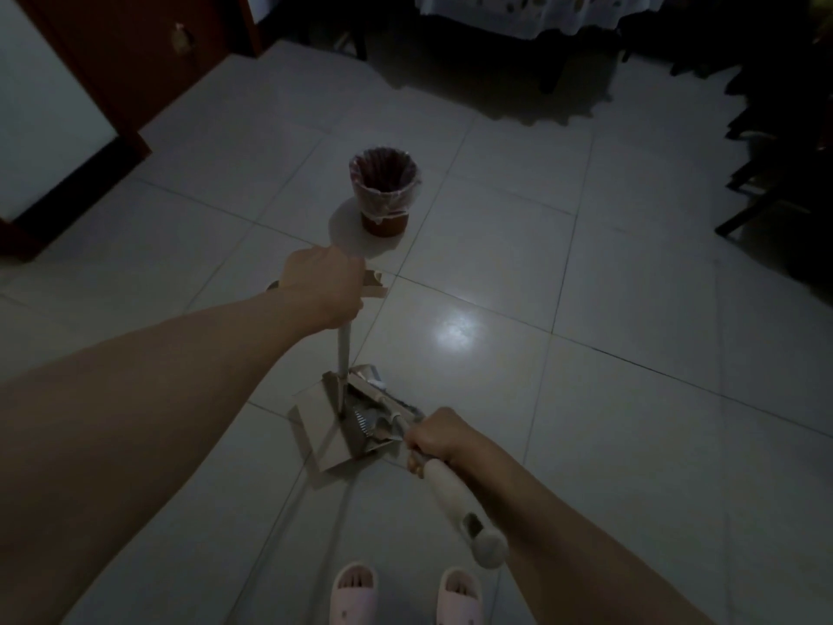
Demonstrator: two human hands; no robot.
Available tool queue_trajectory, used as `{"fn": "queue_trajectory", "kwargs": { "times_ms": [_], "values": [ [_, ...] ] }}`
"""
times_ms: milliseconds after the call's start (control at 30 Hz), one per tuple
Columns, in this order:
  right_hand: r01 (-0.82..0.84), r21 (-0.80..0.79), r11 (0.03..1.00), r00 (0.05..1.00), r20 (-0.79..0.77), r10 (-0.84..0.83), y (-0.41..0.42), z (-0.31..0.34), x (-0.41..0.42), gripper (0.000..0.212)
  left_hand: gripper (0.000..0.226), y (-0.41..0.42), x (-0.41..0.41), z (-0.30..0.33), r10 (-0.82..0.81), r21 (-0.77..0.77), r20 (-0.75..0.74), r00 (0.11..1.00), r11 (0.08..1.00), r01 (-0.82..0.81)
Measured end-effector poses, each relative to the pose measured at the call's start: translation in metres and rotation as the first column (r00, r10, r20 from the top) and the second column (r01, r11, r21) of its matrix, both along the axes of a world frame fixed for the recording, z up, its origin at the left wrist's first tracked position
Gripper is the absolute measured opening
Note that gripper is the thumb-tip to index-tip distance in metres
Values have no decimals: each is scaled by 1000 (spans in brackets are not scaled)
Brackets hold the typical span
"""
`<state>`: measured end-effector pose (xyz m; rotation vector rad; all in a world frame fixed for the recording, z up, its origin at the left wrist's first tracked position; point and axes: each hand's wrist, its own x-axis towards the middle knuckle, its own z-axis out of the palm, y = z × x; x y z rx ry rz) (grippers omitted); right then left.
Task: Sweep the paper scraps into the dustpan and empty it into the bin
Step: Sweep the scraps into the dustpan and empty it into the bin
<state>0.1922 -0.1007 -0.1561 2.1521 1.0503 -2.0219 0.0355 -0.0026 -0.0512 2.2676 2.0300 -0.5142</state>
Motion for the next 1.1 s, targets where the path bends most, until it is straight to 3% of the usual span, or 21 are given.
{"fn": "queue_trajectory", "kwargs": {
  "times_ms": [67,167,367,433,667,833,1100],
  "values": [
    [-23,11,1000,999,34,23,-1,6,2,29,29,-6,-7,1,-5,4,13,1000,1000,5],
    [-26,-3,1000,997,73,26,-4,15,6,8,29,-12,-18,3,-8,9,28,1000,1000,8],
    [80,9,997,996,38,-80,-15,23,7,22,32,-22,-29,4,-10,9,30,1000,1000,10],
    [98,-1,995,994,47,-98,-17,24,5,8,33,-25,-28,6,-8,5,19,1000,1000,8],
    [257,-32,966,965,-46,-259,-24,41,12,22,32,-34,-29,9,2,3,18,1000,1000,-2],
    [185,-29,982,982,-26,-186,-20,48,20,23,33,-40,-29,9,5,-9,26,1000,1000,-5],
    [204,50,978,979,8,-204,-20,60,35,21,33,-46,-26,25,26,-9,24,999,1000,-26]
  ]
}}
